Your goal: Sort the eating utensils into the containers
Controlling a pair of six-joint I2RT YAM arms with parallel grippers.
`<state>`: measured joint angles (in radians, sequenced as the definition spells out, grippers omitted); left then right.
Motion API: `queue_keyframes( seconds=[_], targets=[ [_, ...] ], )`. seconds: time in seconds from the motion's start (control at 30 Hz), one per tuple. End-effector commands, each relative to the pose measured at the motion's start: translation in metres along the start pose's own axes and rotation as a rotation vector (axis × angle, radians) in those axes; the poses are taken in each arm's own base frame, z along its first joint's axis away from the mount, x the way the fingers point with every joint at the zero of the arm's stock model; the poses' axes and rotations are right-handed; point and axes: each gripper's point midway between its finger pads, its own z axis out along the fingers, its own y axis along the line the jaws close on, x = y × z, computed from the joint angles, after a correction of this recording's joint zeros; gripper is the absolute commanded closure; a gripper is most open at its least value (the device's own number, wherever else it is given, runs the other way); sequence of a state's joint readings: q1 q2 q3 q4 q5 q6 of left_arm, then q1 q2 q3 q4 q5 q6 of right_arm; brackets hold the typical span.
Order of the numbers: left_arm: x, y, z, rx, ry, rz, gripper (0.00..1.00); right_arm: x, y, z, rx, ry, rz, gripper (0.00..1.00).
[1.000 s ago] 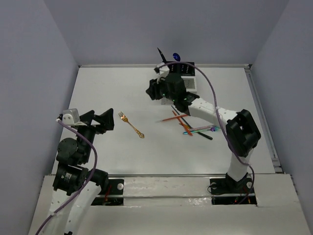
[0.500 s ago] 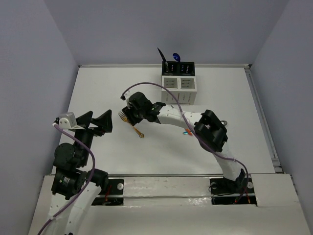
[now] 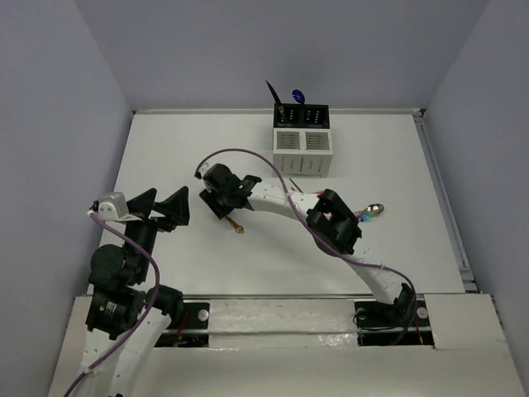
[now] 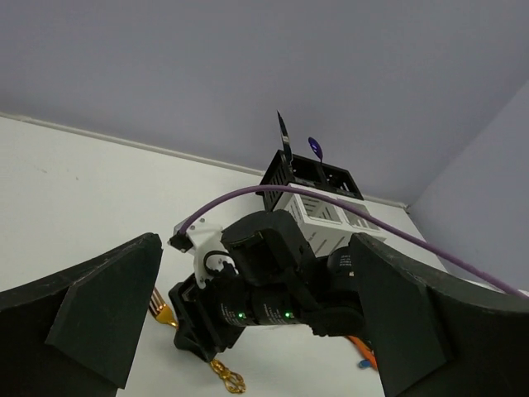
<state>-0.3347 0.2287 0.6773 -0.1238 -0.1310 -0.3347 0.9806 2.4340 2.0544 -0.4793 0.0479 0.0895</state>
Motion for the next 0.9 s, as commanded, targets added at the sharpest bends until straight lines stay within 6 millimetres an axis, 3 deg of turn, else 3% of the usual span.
queue_keyframes(
  seconds=[0.0, 0.1, 0.3, 0.53, 0.67, 0.7, 0.73, 0.77, 0.87],
  targets=[
    [-0.008, -0.006, -0.001, 0.032, -0.041, -0.010, 0.01, 0.003, 0.018, 0.006, -0.006, 0.027, -0.034, 0.50],
    [-0.009, -0.006, -0.002, 0.031, -0.045, -0.010, 0.01, 0.011, 0.012, 0.014, 0.023, 0.054, -0.046, 0.56],
    [-0.011, -0.006, -0.002, 0.029, -0.049, -0.012, 0.01, 0.016, 0.025, 0.021, 0.003, 0.062, -0.062, 0.74],
    [-0.010, -0.005, -0.002, 0.026, -0.046, -0.012, 0.01, -0.015, 0.061, 0.018, -0.124, -0.021, -0.031, 0.98],
    [-0.009, -0.005, -0.002, 0.025, -0.042, -0.011, 0.01, -0.070, 0.066, -0.003, -0.138, -0.214, -0.002, 1.00],
    [-0.008, -0.004, -0.001, 0.022, -0.040, -0.009, 0.01, -0.103, 0.070, -0.025, -0.152, -0.321, 0.006, 1.00],
    [-0.008, -0.004, -0.001, 0.020, -0.039, -0.009, 0.01, -0.111, 0.064, -0.032, -0.152, -0.355, 0.019, 1.00],
    [-0.008, -0.003, 0.000, 0.017, -0.039, -0.007, 0.01, -0.136, 0.056, -0.046, -0.157, -0.451, 0.040, 1.00],
    [-0.007, -0.003, 0.000, 0.015, -0.035, -0.008, 0.01, -0.181, 0.024, -0.102, -0.152, -0.646, 0.087, 1.00]
  ],
)
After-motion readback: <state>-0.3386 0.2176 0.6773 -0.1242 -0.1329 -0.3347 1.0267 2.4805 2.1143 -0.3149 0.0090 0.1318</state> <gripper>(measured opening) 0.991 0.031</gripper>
